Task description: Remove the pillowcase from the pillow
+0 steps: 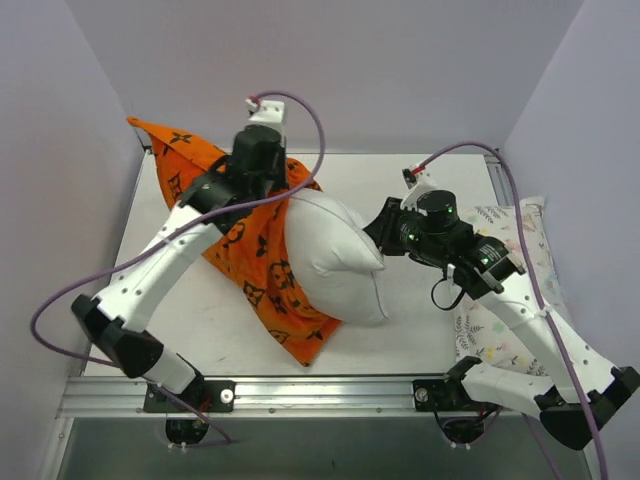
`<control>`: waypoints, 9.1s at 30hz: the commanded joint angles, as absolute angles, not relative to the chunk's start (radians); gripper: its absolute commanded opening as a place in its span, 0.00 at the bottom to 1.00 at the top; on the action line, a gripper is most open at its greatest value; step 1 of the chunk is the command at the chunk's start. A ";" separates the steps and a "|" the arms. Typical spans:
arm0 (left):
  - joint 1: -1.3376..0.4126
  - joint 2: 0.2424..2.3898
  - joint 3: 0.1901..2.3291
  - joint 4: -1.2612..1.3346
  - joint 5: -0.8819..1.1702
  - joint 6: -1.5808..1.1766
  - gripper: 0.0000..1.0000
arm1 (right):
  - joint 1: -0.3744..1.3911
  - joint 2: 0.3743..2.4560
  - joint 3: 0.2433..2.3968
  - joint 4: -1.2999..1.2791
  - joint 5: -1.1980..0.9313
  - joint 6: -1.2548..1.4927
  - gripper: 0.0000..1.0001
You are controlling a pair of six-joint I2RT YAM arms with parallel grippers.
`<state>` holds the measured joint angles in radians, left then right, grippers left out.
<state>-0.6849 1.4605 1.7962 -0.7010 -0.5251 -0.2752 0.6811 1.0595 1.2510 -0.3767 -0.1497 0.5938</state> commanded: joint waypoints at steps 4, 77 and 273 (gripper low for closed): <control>-0.649 1.683 1.620 -0.509 -0.236 -0.393 0.00 | 0.480 1.193 1.024 -0.215 -0.167 0.617 0.00; -0.692 1.499 1.582 -0.336 -0.224 -0.313 0.86 | 0.365 0.851 0.770 -0.083 -0.331 0.451 1.00; -0.627 1.973 1.769 -0.446 -0.055 -0.319 0.46 | 0.514 1.459 0.992 -0.024 0.057 0.411 0.00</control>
<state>-0.5755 2.0006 1.7908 -0.2962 -0.1349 -0.3305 0.5240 1.4242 0.9573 0.0502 0.0635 0.3683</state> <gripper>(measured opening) 0.441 0.127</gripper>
